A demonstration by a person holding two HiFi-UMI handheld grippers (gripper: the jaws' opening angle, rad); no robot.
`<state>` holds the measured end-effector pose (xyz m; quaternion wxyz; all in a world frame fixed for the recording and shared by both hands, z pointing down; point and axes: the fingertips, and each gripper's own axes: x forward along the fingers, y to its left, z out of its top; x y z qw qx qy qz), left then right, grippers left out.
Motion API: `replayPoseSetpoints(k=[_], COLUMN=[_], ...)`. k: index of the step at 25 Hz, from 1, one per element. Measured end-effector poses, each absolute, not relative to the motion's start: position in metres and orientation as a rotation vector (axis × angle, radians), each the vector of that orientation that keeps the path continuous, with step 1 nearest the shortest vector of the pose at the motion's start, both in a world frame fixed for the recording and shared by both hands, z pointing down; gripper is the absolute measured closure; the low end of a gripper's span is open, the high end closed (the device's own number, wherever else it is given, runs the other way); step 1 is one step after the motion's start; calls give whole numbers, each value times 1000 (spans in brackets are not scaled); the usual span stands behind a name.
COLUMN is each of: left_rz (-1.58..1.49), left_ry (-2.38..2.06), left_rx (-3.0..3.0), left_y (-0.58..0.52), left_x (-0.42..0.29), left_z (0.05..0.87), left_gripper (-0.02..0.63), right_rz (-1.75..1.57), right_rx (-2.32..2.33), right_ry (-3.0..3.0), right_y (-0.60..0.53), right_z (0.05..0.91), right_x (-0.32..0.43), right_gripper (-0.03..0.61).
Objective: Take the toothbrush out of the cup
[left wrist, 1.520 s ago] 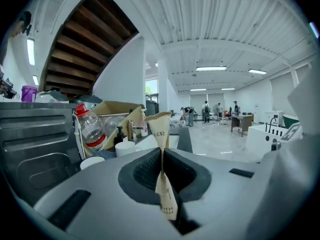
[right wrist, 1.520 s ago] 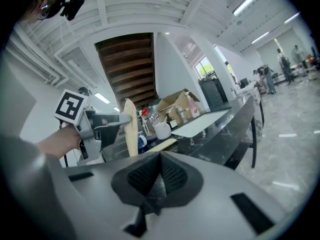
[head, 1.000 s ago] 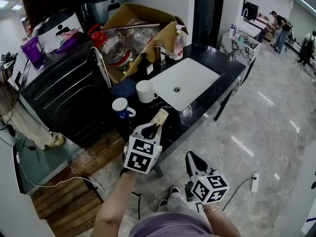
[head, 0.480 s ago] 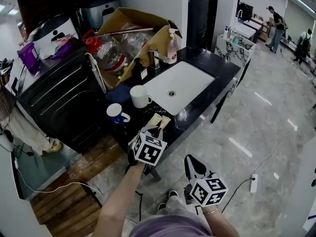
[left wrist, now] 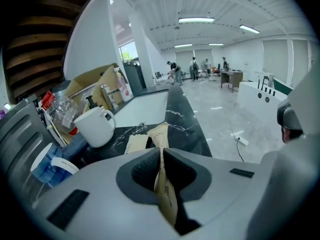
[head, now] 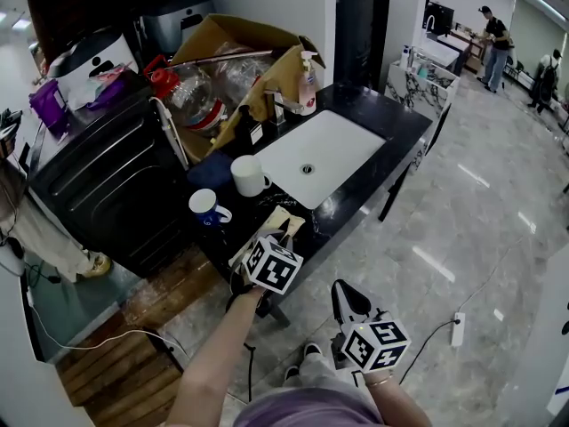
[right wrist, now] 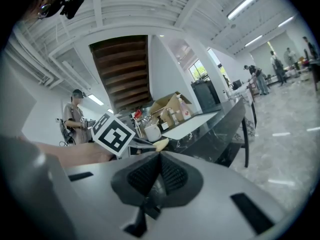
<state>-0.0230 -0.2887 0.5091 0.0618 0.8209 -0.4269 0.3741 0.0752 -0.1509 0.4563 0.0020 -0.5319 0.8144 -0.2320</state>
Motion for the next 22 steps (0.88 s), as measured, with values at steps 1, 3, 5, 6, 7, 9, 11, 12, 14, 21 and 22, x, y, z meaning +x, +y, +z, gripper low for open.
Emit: replayPoseSetpoints(k=[1, 3, 5, 6, 7, 9, 11, 12, 14, 21, 22], left_rz=[1132, 1130, 1128, 1126, 1121, 1098, 1060, 1037, 983, 767, 746], left_ry=[-1288, -1282, -1273, -1269, -1266, -1268, -1276, -1283, -1300, -1384, -1401], left_rx=[2481, 2477, 2475, 2476, 2477, 2483, 2492, 2496, 2502, 2483, 2475], left_y=[-289, -290, -290, -290, -290, -289, -288, -287, -284, -270, -268], left_x=[-23, -23, -23, -23, -22, -22, -22, -23, -25, -47, -52], left_z=[509, 509, 511, 511, 511, 508, 502, 498, 488, 461, 459], left_gripper=[600, 597, 552, 537, 525, 502, 486, 483, 480, 495, 501], right_rz=[-728, -728, -725, -724, -723, -723, -723, -722, -721, -715, -714], right_rx=[-1668, -1664, -1660, -1658, -1656, -1652, -1649, -1647, -1644, -1615, -1610], right_ry=[2557, 2560, 2564, 2565, 2567, 2571, 2575, 2577, 2581, 2607, 2613], right_y=[-151, -152, -153, -153, -154, -155, -156, -156, -156, -158, -159], right_z=[456, 456, 456, 456, 457, 457, 457, 457, 456, 453, 453], right_x=[75, 74, 73, 73, 73, 73, 73, 73, 72, 65, 64], right_gripper=[577, 577, 577, 577, 577, 577, 577, 576, 577, 576, 577])
